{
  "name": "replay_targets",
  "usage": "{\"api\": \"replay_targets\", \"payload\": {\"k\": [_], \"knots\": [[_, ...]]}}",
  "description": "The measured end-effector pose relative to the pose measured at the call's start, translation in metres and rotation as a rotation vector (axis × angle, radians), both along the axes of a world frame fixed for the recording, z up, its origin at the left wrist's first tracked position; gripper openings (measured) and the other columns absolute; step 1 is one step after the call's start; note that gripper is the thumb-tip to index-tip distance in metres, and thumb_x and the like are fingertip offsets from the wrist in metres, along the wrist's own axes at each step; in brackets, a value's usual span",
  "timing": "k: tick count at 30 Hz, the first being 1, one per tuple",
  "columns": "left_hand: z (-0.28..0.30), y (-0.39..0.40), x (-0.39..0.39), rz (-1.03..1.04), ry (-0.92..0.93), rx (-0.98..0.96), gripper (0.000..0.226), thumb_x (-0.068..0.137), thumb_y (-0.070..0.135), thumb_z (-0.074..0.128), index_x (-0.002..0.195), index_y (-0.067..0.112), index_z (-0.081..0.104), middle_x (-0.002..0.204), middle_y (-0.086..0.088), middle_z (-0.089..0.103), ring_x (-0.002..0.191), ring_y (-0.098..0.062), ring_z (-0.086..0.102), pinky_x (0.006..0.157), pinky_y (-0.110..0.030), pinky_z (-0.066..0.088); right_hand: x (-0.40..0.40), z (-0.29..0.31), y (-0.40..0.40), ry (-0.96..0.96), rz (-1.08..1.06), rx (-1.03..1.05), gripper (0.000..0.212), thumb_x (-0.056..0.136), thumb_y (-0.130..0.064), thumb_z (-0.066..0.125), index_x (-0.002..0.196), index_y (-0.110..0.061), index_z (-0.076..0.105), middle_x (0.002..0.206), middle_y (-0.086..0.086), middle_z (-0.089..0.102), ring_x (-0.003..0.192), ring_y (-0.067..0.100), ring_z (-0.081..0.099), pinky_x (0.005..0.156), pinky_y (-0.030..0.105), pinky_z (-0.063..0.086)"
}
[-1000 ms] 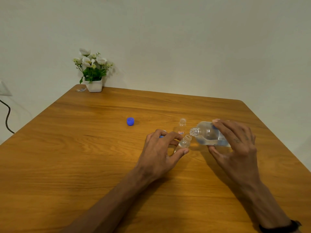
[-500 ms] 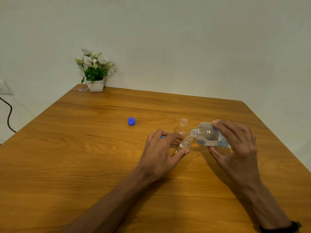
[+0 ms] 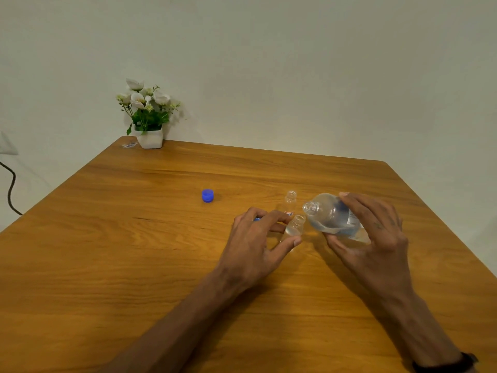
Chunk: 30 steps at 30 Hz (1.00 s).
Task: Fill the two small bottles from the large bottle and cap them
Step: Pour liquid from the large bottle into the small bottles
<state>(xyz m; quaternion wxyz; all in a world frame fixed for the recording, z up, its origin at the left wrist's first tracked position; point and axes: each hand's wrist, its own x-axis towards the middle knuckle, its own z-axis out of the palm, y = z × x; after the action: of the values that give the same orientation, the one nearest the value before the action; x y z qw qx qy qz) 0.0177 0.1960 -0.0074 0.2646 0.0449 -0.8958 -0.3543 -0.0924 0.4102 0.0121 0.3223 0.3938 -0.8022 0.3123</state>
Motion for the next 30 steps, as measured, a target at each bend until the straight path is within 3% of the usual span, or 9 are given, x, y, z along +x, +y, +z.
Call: {"api": "replay_targets", "payload": {"k": [8, 13, 15, 18, 21, 23, 28, 30], "knots": [[0.006, -0.003, -0.002, 0.026, -0.012, 0.103, 0.043, 0.087, 0.061, 0.069, 0.125, 0.041, 0.064, 0.099, 0.029, 0.071, 0.116, 0.005, 0.049, 0.103, -0.045, 0.047, 0.003, 0.005, 0.001, -0.072, -0.023, -0.096, 0.083, 0.07, -0.043, 0.09, 0.138, -0.003, 0.063, 0.133, 0.015, 0.07, 0.123, 0.024, 0.063, 0.096, 0.058, 0.059], [0.015, -0.008, 0.001, 0.071, 0.024, 0.146, 0.036, 0.088, 0.053, 0.074, 0.122, 0.044, 0.062, 0.1, 0.042, 0.052, 0.113, 0.0, 0.059, 0.102, -0.043, 0.051, 0.004, 0.006, 0.001, -0.178, -0.052, -0.168, 0.082, 0.068, -0.038, 0.095, 0.138, -0.008, 0.064, 0.133, 0.008, 0.07, 0.122, 0.014, 0.062, 0.099, 0.022, 0.051], [0.018, -0.013, 0.002, 0.109, 0.05, 0.167, 0.034, 0.089, 0.049, 0.076, 0.119, 0.045, 0.061, 0.095, 0.043, 0.053, 0.111, -0.003, 0.063, 0.099, -0.043, 0.054, 0.003, 0.006, 0.001, -0.204, -0.057, -0.183, 0.082, 0.069, -0.038, 0.096, 0.138, -0.009, 0.064, 0.133, 0.004, 0.069, 0.122, 0.012, 0.062, 0.098, 0.017, 0.048], [0.019, -0.021, 0.003, 0.142, 0.118, 0.193, 0.032, 0.09, 0.05, 0.074, 0.119, 0.043, 0.064, 0.1, 0.056, 0.056, 0.111, -0.005, 0.066, 0.09, -0.045, 0.058, 0.002, 0.005, 0.001, -0.22, -0.058, -0.192, 0.082, 0.069, -0.039, 0.096, 0.138, -0.011, 0.064, 0.131, -0.005, 0.065, 0.12, 0.01, 0.062, 0.096, 0.016, 0.048], [0.022, -0.027, 0.005, 0.193, 0.122, 0.221, 0.03, 0.093, 0.05, 0.071, 0.12, 0.048, 0.059, 0.097, 0.047, 0.059, 0.109, 0.011, 0.061, 0.085, -0.041, 0.061, 0.003, 0.004, 0.001, -0.236, -0.056, -0.194, 0.082, 0.069, -0.04, 0.095, 0.139, -0.012, 0.063, 0.13, -0.009, 0.062, 0.12, 0.008, 0.061, 0.095, 0.015, 0.047], [0.021, -0.032, 0.004, 0.233, 0.12, 0.229, 0.03, 0.093, 0.048, 0.072, 0.121, 0.045, 0.06, 0.098, 0.047, 0.051, 0.108, 0.012, 0.06, 0.086, -0.039, 0.06, 0.003, 0.004, 0.001, -0.249, -0.051, -0.194, 0.083, 0.069, -0.043, 0.093, 0.14, -0.012, 0.063, 0.131, -0.01, 0.061, 0.121, 0.008, 0.06, 0.095, 0.016, 0.048], [0.013, -0.045, -0.001, 0.301, 0.118, 0.244, 0.029, 0.094, 0.045, 0.072, 0.121, 0.037, 0.065, 0.098, 0.038, 0.058, 0.112, 0.003, 0.063, 0.082, -0.027, 0.056, 0.003, 0.004, 0.001, -0.272, -0.04, -0.202, 0.084, 0.07, -0.047, 0.089, 0.141, -0.012, 0.062, 0.135, 0.002, 0.067, 0.122, 0.012, 0.061, 0.096, 0.03, 0.055], [0.008, -0.049, -0.003, 0.335, 0.094, 0.239, 0.031, 0.095, 0.048, 0.07, 0.123, 0.037, 0.064, 0.099, 0.031, 0.063, 0.112, 0.002, 0.061, 0.087, -0.024, 0.053, 0.003, 0.004, 0.001, -0.274, -0.04, -0.202, 0.085, 0.07, -0.05, 0.087, 0.141, -0.011, 0.062, 0.136, 0.007, 0.068, 0.122, 0.013, 0.061, 0.096, 0.031, 0.055]]}}
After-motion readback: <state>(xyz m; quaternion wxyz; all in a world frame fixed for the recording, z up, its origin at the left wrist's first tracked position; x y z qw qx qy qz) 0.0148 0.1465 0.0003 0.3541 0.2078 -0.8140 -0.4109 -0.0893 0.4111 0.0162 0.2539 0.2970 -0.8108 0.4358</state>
